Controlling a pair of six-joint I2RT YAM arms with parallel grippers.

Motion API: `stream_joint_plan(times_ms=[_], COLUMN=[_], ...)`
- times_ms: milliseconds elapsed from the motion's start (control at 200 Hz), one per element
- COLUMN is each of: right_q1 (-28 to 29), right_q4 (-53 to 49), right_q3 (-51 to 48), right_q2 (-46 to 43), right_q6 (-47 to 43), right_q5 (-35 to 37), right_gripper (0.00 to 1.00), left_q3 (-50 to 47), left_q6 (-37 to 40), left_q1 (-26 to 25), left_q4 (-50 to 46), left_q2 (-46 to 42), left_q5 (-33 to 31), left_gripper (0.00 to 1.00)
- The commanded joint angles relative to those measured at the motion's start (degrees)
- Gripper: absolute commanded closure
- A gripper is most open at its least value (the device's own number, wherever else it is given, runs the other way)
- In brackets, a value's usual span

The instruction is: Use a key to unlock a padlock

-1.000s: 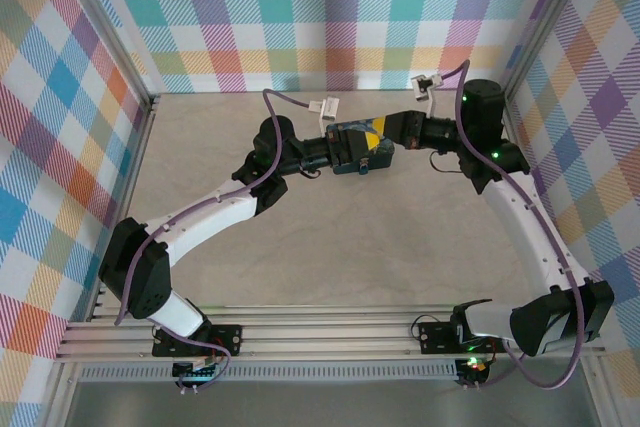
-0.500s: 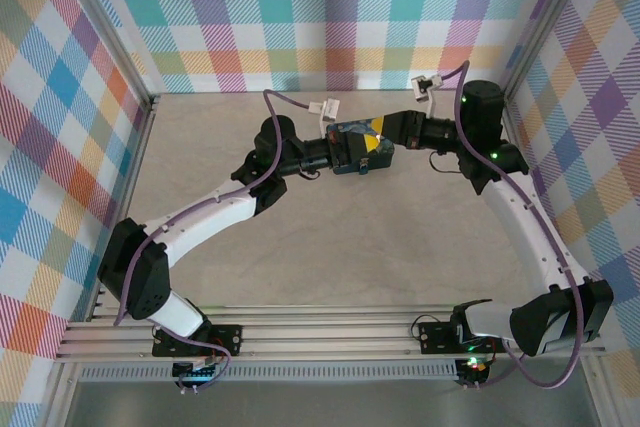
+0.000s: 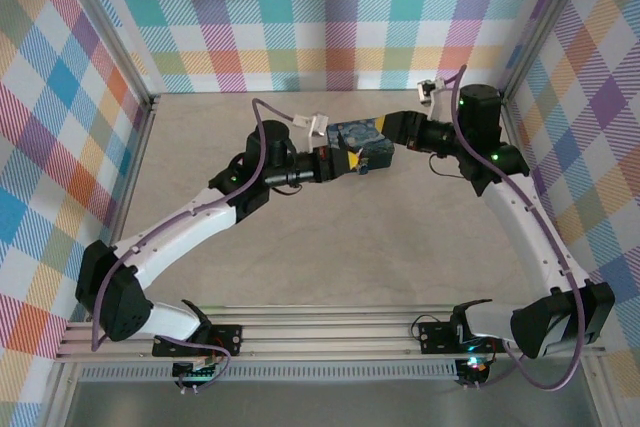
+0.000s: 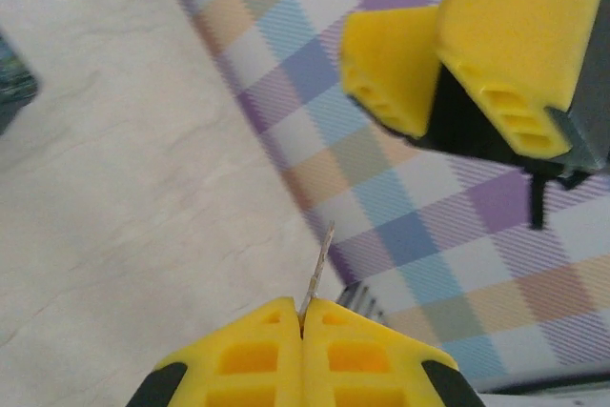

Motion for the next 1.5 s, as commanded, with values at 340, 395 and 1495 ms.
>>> stream_joint_plan(times_ms=[340,395,1495], right_q1=[9.0,9.0,12.5], right_q4=[-4.8,-4.5,3.8], right_q3=[-1.2,-0.9,4.8], right_q2=[18.5,20.9,40.4], right_q6=[-8.2,-9.2,-12.8], right_q5=[17.6,19.2,40.0], right_gripper=[0.48,0.46,0.42], left_q3=[-4.1,-4.5,-3.4], left_q6=[8.6,9.0,14.8], left_q1=[2.4,2.5,5.5], left_q4=[-20.5,-21.2,-25.6], left_q2=[-7.6,-7.6,-1.9], left_q5=[-9.5,-9.7,-7.4], left_gripper=[1.00,1.00,1.00])
